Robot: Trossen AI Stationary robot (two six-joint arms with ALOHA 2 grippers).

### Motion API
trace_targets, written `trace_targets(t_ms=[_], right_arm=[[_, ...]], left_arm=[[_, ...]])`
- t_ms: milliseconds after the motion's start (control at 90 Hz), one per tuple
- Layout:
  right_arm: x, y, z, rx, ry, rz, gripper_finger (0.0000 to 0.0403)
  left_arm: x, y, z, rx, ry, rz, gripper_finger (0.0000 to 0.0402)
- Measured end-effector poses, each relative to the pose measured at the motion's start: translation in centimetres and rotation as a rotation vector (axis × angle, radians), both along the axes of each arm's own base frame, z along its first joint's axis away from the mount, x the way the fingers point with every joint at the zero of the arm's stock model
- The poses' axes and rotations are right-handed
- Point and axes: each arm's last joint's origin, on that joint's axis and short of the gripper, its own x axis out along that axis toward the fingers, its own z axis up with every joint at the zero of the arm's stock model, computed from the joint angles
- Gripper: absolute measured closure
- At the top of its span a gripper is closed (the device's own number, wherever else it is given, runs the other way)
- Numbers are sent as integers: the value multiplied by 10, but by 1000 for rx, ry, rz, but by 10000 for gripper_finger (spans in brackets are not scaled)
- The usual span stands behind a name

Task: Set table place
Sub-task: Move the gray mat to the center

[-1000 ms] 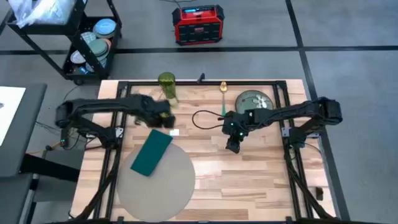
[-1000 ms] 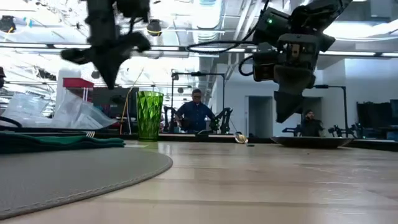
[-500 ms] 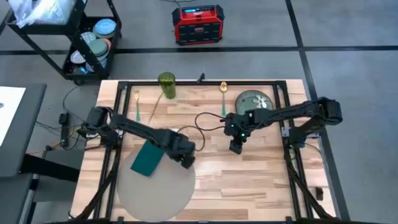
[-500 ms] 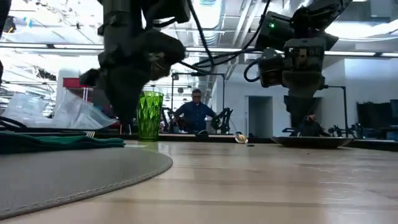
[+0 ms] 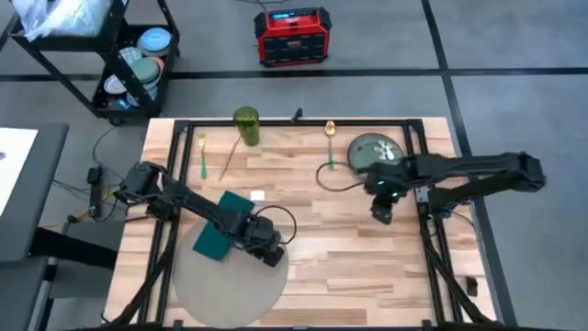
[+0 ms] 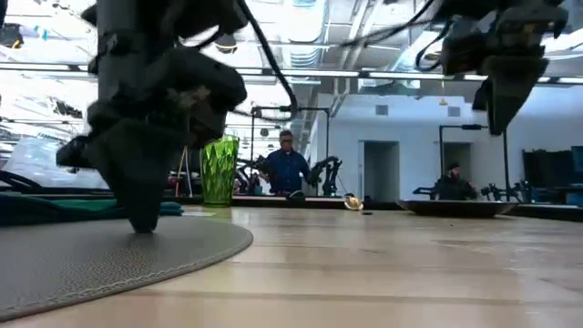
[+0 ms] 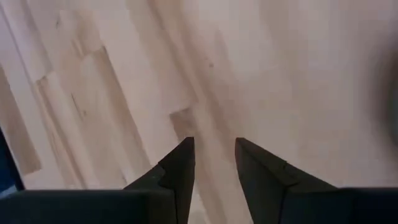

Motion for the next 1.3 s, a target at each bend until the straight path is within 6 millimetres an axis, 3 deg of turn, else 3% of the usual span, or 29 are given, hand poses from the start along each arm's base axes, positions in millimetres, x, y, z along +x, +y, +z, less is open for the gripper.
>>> trace_targets(t_ms=[111, 244, 411, 533, 722, 889, 1011, 1100, 1300], right_arm=[[-17, -3, 16, -12, -113, -96, 312], [-27, -5, 25, -31, -189, -166, 317], [-25, -8, 24, -33, -183, -184, 321], [-18, -9, 20, -31, -167, -186, 322], [-2, -11, 17, -32, -194, -185, 322], [12, -13, 16, -30, -246, -182, 322], [17, -12, 16, 7, -261, -183, 322], [18, -12, 16, 32, -267, -189, 322], [19, -12, 16, 32, -268, -184, 322]], left_arm=[[-3, 11, -12, -41, -29, 27, 401], [5, 38, -16, -61, -93, 78, 401], [20, 80, -13, -4, -210, 151, 401], [25, 99, -10, 25, -244, 188, 401], [44, 108, 2, 52, -363, 196, 401], [73, 95, -10, -13, -346, 42, 401], [86, 82, 23, 141, -296, -13, 401], [86, 86, 50, 270, -217, -99, 401], [74, 86, 101, 314, 26, -251, 401]])
